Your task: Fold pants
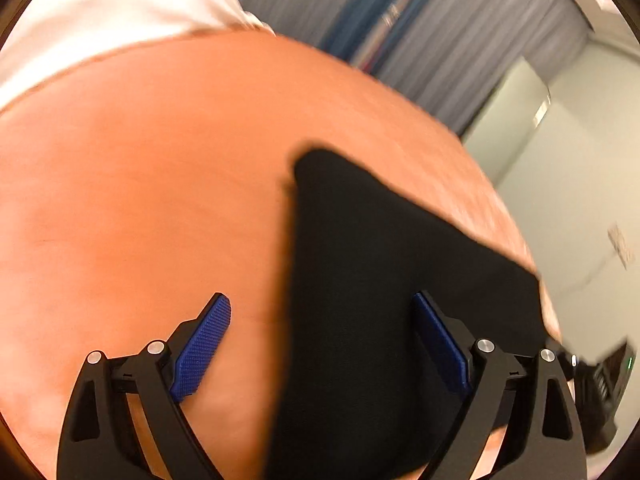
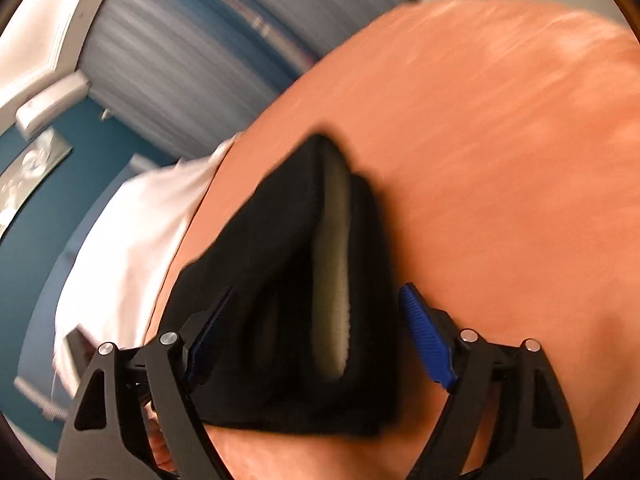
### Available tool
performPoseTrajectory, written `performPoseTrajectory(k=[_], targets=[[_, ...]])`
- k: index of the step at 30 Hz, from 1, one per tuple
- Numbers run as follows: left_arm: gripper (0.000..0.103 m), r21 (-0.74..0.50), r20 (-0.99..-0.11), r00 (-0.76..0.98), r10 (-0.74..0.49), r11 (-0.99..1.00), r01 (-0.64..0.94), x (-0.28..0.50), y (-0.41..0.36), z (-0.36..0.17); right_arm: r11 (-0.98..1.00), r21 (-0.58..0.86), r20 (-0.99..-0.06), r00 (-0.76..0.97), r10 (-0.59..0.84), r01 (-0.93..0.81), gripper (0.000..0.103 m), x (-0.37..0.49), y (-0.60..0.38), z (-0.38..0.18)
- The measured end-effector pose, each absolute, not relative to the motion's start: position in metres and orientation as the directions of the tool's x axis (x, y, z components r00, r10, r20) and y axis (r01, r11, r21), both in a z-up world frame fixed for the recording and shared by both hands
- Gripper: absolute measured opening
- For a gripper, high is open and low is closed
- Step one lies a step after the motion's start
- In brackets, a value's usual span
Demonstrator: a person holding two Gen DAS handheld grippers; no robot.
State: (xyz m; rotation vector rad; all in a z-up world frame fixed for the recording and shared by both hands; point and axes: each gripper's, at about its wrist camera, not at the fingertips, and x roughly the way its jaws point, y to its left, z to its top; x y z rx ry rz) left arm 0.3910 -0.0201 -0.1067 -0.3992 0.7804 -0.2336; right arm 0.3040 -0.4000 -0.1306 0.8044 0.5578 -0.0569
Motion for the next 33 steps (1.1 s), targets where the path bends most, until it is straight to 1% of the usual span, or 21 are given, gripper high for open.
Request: performPoseTrajectory(k=[1,4,7,8,9,11,14,16,18,20,23,25,26,28,33], targets=[[0.089,-0.420,-0.618,0.710,-0.336,0.905,0.062,0.377,-0.013,-0.097,0.700,0.664,-0.486,0.863,0.137,0.263,0.079,0.286,-0.402,-0.125],[0.089,-0.306,-0.596,0.760,-0.259,0.948,0.083,0.319,0.003,-0.069,0.784,0.544,-0.509,0.861,0.026,0.298,0.080,0.215,-0.382,-0.098],[0.090,-0.142,-0.591,0.787,-0.176,0.983,0.113,0.265,-0.002,-0.044,0.866,0.411,-0.541,0.841,-0.020,0.285,0.080,0.154,-0.341,-0.079],[0.091,-0.070,-0.595,0.791,-0.145,0.989,0.129,0.237,-0.011,-0.040,0.889,0.358,-0.561,0.827,-0.040,0.286,0.085,0.134,-0.324,-0.074],[0.092,-0.013,-0.601,0.790,-0.122,0.990,0.143,0.218,-0.011,-0.040,0.902,0.326,-0.574,0.818,-0.050,0.284,0.088,0.121,-0.314,-0.073],[0.092,0.100,-0.613,0.785,-0.094,0.976,0.195,0.176,-0.030,-0.039,0.924,0.276,-0.598,0.800,-0.051,0.265,0.091,0.092,-0.283,-0.074],[0.092,0.168,-0.621,0.777,-0.102,0.951,0.259,0.128,-0.047,-0.039,0.940,0.237,-0.618,0.784,-0.048,0.244,0.091,0.072,-0.244,-0.074],[0.092,0.179,-0.607,0.786,-0.116,0.944,0.278,0.103,-0.055,-0.035,0.946,0.214,-0.610,0.789,-0.066,0.245,0.092,0.057,-0.227,-0.073],[0.092,0.156,-0.597,0.789,-0.146,0.943,0.293,0.088,-0.060,-0.027,0.947,0.185,-0.595,0.797,-0.104,0.261,0.095,0.053,-0.219,-0.072],[0.092,0.136,-0.590,0.791,-0.163,0.945,0.297,0.085,-0.065,-0.020,0.950,0.152,-0.562,0.815,-0.144,0.273,0.096,0.047,-0.209,-0.066],[0.092,0.124,-0.576,0.802,-0.156,0.953,0.275,0.094,-0.063,-0.011,0.950,0.125,-0.535,0.826,-0.178,0.286,0.096,0.046,-0.202,-0.056],[0.092,0.113,-0.565,0.811,-0.152,0.959,0.259,0.093,-0.062,-0.010,0.954,0.114,-0.517,0.837,-0.180,0.275,0.096,0.053,-0.202,-0.048],[0.092,0.108,-0.557,0.817,-0.149,0.962,0.250,0.098,-0.059,-0.008,0.957,0.107,-0.510,0.841,-0.181,0.271,0.098,0.057,-0.203,-0.045],[0.092,0.105,-0.547,0.825,-0.142,0.966,0.236,0.109,-0.057,-0.005,0.964,0.079,-0.498,0.848,-0.183,0.255,0.098,0.068,-0.202,-0.037],[0.092,0.107,-0.562,0.820,-0.112,0.973,0.206,0.140,-0.051,-0.015,0.978,0.039,-0.476,0.864,-0.164,0.206,0.098,0.096,-0.203,-0.026]])
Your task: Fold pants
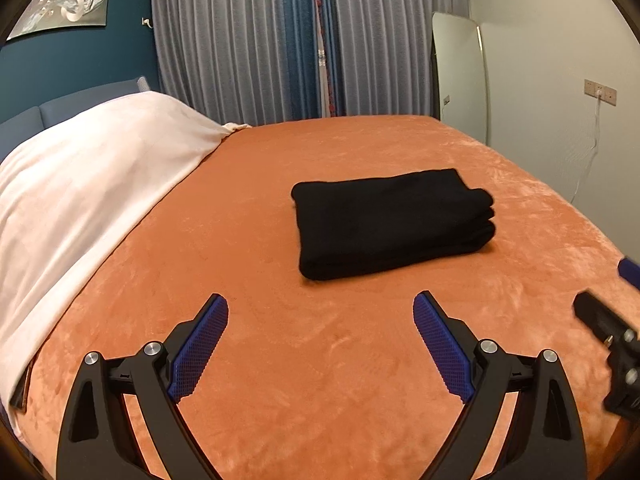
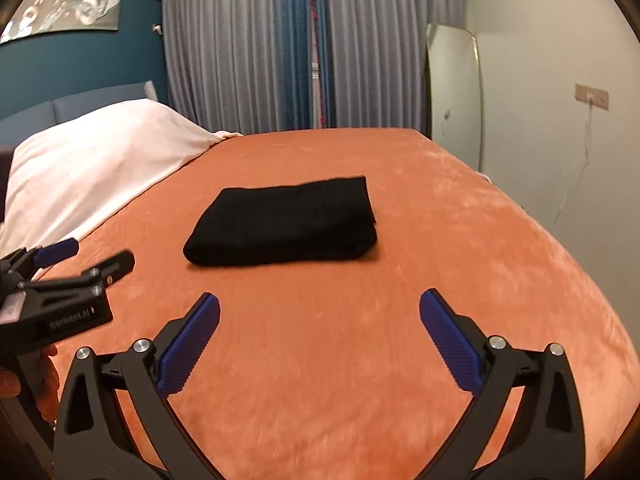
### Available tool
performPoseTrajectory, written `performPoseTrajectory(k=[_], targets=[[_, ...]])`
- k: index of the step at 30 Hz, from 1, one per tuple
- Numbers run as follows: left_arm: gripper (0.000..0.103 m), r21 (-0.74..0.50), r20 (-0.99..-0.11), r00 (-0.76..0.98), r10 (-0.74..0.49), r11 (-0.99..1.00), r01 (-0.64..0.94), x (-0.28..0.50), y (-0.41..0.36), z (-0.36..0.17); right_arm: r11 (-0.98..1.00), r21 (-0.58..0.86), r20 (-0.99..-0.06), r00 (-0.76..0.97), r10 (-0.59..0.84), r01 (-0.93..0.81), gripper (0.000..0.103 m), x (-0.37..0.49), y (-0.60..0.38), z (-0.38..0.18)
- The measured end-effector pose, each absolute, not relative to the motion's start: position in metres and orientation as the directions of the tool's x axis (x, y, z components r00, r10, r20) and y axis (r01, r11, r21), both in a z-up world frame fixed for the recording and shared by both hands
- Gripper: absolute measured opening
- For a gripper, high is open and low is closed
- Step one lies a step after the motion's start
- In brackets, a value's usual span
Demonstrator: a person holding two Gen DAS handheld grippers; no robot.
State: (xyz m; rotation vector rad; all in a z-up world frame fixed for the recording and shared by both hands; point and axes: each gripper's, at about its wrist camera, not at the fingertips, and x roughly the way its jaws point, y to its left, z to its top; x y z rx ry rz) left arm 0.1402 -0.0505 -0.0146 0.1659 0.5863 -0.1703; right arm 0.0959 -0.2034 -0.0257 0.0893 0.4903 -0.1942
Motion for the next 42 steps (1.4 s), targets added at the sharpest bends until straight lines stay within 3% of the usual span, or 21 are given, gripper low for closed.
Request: performPoseTrajectory(k=[6,10,42], targets=[[0.092,0.098,-0.577,0.812,-0.092,0.979,0.180,0.165,-0.044,-0.017,0.980,0.068,-0.435,0.890,-0.138,0.186,0.098,0.118,-0.213,-0.034],[0.092,0.118,-0.571,0.821,-0.026,0.987,0.113,0.170,-0.046,-0.025,0.979,0.085,-0.481,0.868,-0.121,0.183,0.098,0.124,-0.217,-0.044],[0.092,0.126,-0.571,0.817,-0.079,0.975,0.182,0.156,-0.073,-0.038,0.975,0.091,-0.491,0.861,-0.133,0.203,0.098,0.112,-0.219,-0.047]])
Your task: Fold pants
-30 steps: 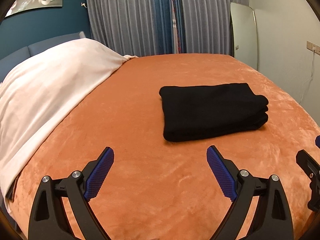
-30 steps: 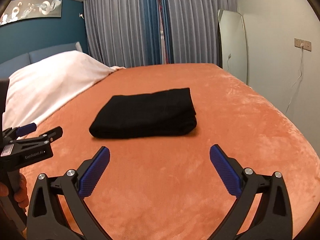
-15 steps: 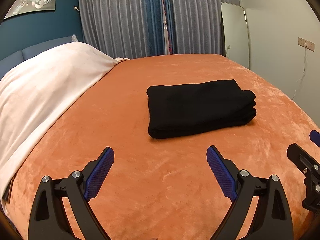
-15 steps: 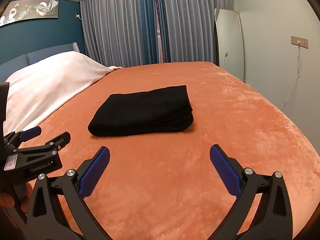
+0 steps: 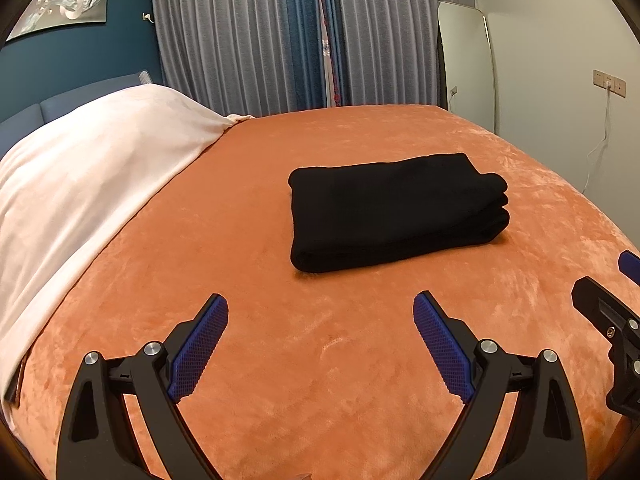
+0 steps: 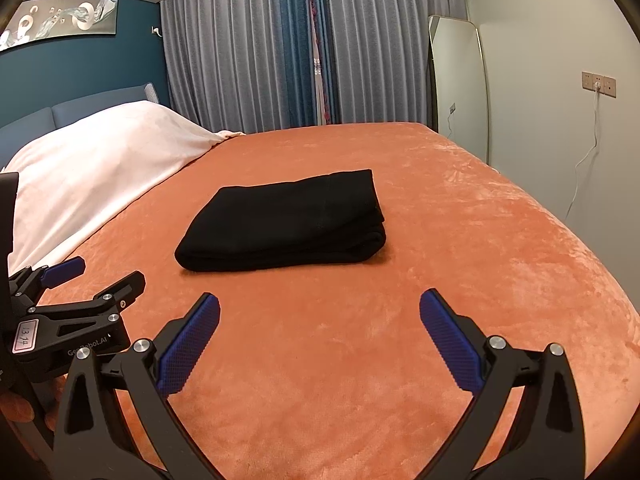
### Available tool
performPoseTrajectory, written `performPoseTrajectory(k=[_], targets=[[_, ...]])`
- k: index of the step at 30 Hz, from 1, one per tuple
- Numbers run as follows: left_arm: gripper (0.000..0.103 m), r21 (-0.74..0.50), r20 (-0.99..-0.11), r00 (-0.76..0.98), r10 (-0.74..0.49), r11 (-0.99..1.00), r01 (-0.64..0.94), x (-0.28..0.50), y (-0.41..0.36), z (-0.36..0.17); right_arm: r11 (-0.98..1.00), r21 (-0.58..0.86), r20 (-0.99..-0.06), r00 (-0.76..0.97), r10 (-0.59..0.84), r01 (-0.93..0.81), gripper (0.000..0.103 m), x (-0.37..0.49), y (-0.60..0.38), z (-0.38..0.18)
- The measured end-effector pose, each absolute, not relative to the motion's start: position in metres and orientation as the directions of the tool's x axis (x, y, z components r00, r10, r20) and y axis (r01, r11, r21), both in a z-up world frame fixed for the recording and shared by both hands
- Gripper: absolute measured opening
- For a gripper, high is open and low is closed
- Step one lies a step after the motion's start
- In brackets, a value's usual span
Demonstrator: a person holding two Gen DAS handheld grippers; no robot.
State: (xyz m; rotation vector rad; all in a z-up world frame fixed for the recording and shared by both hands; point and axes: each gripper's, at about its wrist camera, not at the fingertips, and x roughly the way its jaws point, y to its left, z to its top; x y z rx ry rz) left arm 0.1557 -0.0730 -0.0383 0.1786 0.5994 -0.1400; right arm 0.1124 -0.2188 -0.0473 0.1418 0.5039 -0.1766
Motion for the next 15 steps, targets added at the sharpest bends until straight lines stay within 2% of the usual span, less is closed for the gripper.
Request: performPoseTrajectory(k=[9,15], targets=[[0.092,0.095,-0.577,0.813,-0.082,0.982,0.166,0.156,-0.071,-0.042,0.975,0.090,-0.492,0.861,-0.133,0.202,0.098,0.112,-0.218,-0.048],[0.092,0.019,-0.495,0.863,-0.099,0.992,0.125,0.146,-0.063,-0.040,0.976,0.093,-0.495,0.859,-0.128,0.199,0.098,0.112,-0.219,-0.048]])
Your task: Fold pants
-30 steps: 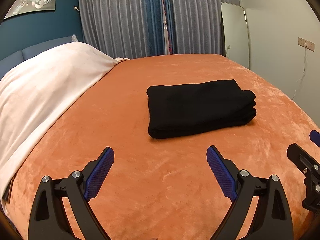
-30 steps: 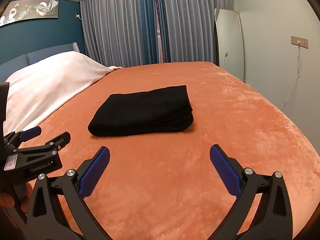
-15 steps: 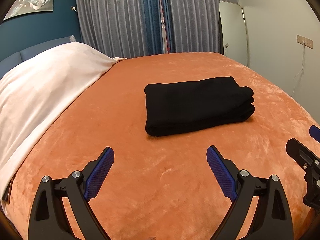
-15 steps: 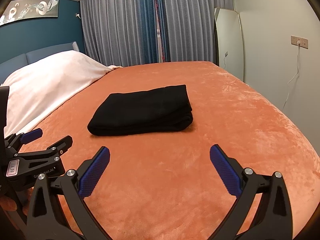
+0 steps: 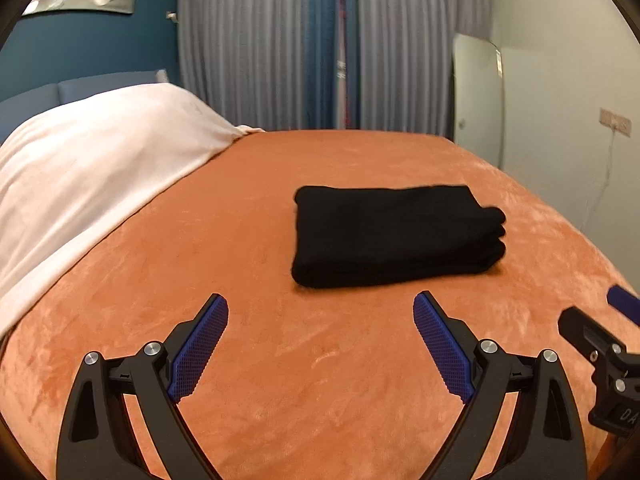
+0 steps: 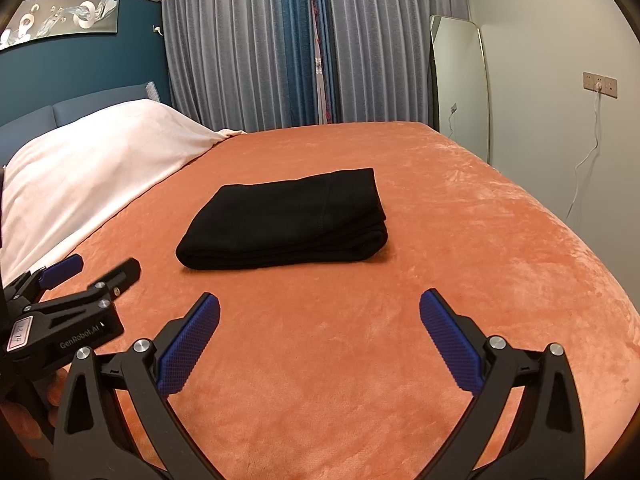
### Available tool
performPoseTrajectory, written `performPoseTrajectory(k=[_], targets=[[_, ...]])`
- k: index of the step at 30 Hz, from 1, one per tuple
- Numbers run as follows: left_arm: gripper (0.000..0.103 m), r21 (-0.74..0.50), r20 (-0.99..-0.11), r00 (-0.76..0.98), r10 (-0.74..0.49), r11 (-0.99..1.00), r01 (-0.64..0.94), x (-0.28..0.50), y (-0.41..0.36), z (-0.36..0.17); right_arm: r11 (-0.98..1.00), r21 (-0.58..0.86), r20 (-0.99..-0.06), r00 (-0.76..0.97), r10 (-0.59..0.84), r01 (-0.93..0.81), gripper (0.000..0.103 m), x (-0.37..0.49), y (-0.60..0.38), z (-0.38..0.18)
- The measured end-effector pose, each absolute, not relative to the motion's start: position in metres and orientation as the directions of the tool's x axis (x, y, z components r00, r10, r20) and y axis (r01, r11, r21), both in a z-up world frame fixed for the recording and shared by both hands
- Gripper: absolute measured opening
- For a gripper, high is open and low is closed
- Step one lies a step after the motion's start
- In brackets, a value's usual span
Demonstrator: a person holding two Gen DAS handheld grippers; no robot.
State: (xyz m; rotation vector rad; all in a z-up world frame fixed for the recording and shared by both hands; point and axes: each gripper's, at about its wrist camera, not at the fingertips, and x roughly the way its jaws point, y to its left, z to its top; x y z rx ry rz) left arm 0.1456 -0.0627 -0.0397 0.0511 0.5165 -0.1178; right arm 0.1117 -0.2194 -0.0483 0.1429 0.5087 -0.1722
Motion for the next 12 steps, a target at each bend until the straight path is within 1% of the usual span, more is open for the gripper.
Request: performPoseTrajectory(k=[2,4,7,9,12], targets=[[0.092,0.000,-0.500,0.858,-0.119,0.990,0.138,0.147,-0.061,-0.041,0.976,0.091,-0.496,0.859,-0.127,0.197,0.098,0.112,-0.219,-0.049],[0.092,0.010,-0.521,0.845,-0.124,0.989,0.151,0.150,-0.061,-0.043,0.977,0.086,-0.498,0.858,-0.126,0.194,0.098,0.112,-0.218,-0.049],[0.092,0.091,-0.562,0.824,-0.069,0.985,0.144,0.156,-0.068,-0.046,0.978,0.083,-0.499,0.857,-0.126,0.192,0.098,0.111,-0.217,-0.050],[0.092,0.110,-0.582,0.809,-0.081,0.978,0.177,0.156,-0.073,-0.047,0.979,0.076,-0.500,0.857,-0.128,0.191,0.098,0.110,-0.216,-0.051],[0.092,0.124,-0.580,0.808,-0.106,0.969,0.216,0.151,-0.080,-0.050,0.980,0.064,-0.500,0.856,-0.132,0.189,0.098,0.109,-0.214,-0.052]])
